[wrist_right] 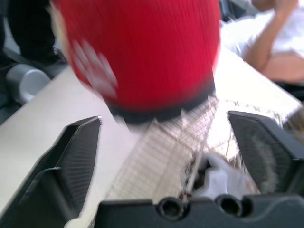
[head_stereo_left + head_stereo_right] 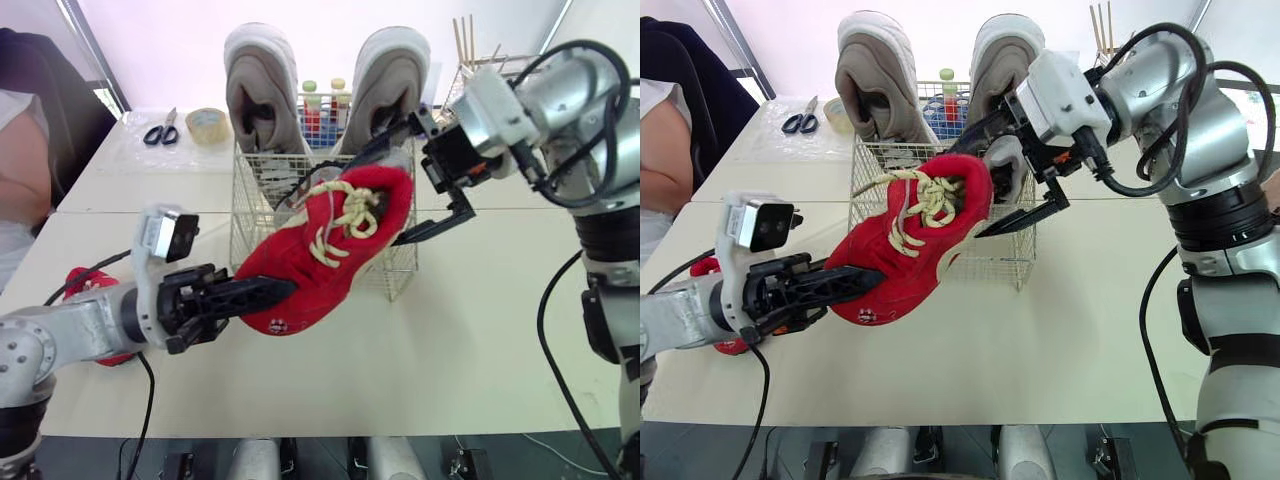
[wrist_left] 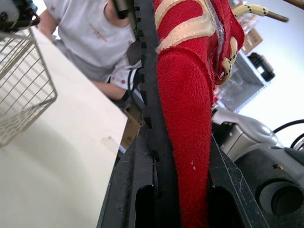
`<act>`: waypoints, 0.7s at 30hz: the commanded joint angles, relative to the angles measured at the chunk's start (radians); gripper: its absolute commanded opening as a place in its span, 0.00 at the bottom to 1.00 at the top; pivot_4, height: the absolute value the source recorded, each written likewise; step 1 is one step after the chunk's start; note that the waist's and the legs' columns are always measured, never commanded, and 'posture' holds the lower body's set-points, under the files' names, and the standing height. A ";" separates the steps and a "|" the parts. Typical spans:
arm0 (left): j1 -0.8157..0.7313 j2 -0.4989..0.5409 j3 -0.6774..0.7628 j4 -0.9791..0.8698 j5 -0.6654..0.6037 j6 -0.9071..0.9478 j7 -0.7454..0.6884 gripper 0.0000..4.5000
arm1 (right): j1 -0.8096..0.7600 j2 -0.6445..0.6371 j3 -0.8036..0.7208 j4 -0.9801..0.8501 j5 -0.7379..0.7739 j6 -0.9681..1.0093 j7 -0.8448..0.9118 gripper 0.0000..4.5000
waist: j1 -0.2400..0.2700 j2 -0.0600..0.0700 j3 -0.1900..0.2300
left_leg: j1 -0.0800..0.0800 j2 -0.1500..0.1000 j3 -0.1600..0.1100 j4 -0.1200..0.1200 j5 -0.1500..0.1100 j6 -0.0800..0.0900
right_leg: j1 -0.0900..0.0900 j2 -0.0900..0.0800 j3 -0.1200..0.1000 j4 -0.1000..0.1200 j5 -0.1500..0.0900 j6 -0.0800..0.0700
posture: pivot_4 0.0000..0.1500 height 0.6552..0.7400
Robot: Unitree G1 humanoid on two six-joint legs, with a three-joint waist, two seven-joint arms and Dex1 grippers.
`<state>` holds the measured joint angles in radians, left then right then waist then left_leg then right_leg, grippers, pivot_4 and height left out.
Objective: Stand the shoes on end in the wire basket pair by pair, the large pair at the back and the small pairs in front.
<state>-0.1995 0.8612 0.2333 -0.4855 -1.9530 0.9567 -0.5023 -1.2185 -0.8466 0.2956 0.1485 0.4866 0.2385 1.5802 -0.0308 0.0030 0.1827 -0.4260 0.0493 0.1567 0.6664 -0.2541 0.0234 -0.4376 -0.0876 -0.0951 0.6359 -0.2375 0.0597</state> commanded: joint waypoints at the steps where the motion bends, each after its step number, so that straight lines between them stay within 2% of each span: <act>1: 0.004 -0.086 0.127 -0.022 -0.019 -0.109 0.022 0.07 | 0.054 -0.079 -0.162 0.113 0.002 0.191 -0.150 0.98 | 0.015 -0.001 0.000 | 0.000 0.000 0.000 0.001 0.000 0.000 | 0.000 0.000 0.000 0.000 0.000 0.000 | 1.00 0.94; 4: -0.013 -0.162 0.162 -0.031 -0.019 -0.168 0.086 0.07 | 0.145 -0.066 -0.381 0.082 0.218 0.486 -0.307 0.98 | 0.025 -0.002 -0.001 | 0.000 -0.001 -0.003 0.003 0.000 0.000 | 0.003 -0.002 0.000 -0.002 -0.001 -0.002 | 1.00 0.94; 7: -0.047 -0.197 0.138 -0.037 -0.019 -0.199 0.135 0.07 | 0.254 0.076 -0.650 -0.045 0.697 0.809 -0.614 0.98 | 0.017 -0.002 -0.001 | 0.000 -0.001 -0.004 0.002 0.000 0.001 | 0.004 -0.003 -0.001 -0.002 0.000 -0.004 | 1.00 0.94; 8: -0.076 -0.221 0.123 -0.022 -0.019 -0.211 0.143 0.07 | 0.305 0.133 -0.686 -0.105 0.833 0.854 -0.734 0.98 | 0.012 -0.002 -0.001 | 0.001 0.000 -0.005 0.002 0.000 0.001 | 0.005 -0.003 -0.001 -0.002 0.001 -0.003 | 1.00 0.94; 10: -0.124 -0.245 0.099 0.012 -0.012 -0.217 0.146 0.07 | 0.369 0.215 -0.703 -0.194 0.989 0.876 -0.918 0.98 | 0.013 -0.003 -0.001 | 0.002 0.000 -0.006 0.002 0.000 0.000 | 0.006 -0.002 -0.002 -0.001 0.002 -0.003 | 1.00 0.94; 15: -0.237 -0.284 0.021 0.105 0.074 -0.189 0.084 0.07 | 0.416 0.359 -0.646 -0.338 1.149 0.811 -1.213 0.98 | 0.017 -0.002 -0.002 | 0.003 0.000 -0.008 0.001 0.001 -0.001 | 0.007 0.002 -0.003 0.002 0.002 -0.003 | 1.00 0.94; 21: -0.238 -0.289 -0.032 0.118 0.146 -0.132 0.014 0.07 | 0.441 0.392 -0.575 -0.408 1.175 0.772 -1.290 0.98 | 0.018 -0.003 -0.002 | 0.002 0.000 -0.008 0.002 0.001 0.000 | 0.007 0.004 -0.003 0.001 0.003 0.000 | 1.00 0.94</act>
<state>-0.4344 0.5752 0.2025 -0.3479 -1.8163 0.8158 -0.4570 -0.7788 -0.4585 -0.2859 -0.2159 1.6350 1.0326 0.2969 -0.0128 0.0005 0.1811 -0.4243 0.0492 0.1488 0.6679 -0.2528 0.0231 -0.4310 -0.0836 -0.0984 0.6362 -0.2346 0.0597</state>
